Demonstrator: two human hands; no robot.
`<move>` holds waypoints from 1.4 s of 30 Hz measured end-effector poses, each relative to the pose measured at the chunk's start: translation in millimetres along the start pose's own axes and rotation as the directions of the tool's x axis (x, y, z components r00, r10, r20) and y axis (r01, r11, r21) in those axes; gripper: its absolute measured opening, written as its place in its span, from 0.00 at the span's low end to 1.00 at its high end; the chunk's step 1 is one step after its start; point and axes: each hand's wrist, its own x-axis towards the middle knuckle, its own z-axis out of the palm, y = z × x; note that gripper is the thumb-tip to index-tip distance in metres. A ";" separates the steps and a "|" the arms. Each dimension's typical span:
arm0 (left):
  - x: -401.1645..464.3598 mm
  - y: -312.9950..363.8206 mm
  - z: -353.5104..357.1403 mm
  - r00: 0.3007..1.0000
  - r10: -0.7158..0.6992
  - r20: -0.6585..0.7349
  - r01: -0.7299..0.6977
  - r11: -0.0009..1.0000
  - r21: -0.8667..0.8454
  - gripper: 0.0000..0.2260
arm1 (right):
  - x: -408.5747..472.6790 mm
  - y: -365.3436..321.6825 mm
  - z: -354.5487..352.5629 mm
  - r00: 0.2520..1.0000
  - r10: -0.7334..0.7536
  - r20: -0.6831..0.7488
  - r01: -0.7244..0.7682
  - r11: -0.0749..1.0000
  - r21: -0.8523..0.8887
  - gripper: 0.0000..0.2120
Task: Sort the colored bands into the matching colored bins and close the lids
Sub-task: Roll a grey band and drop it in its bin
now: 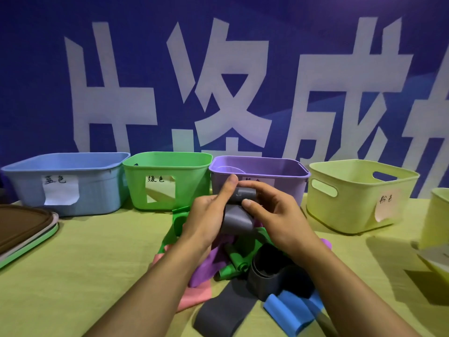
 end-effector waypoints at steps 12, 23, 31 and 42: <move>1.1 -2.5 4.3 0.993 0.066 0.099 -0.052 0.990 -0.133 0.22 | -0.4 -7.4 -1.6 0.908 0.373 -0.192 -0.352 0.926 0.134 0.42; 3.3 -9.7 1.7 0.963 0.207 0.173 -0.205 0.978 -0.034 0.13 | -4.8 -23.7 2.1 0.900 0.405 -0.160 -0.386 0.912 0.139 0.29; 2.8 -8.2 0.3 0.960 0.256 0.113 -0.261 0.965 0.027 0.12 | -2.2 -21.8 2.1 0.904 0.381 -0.192 -0.353 0.921 0.165 0.24; 3.6 -8.7 -2.2 0.970 0.196 0.141 -0.178 0.975 -0.133 0.18 | -0.6 -14.5 2.1 0.941 0.319 -0.115 -0.282 0.924 0.259 0.20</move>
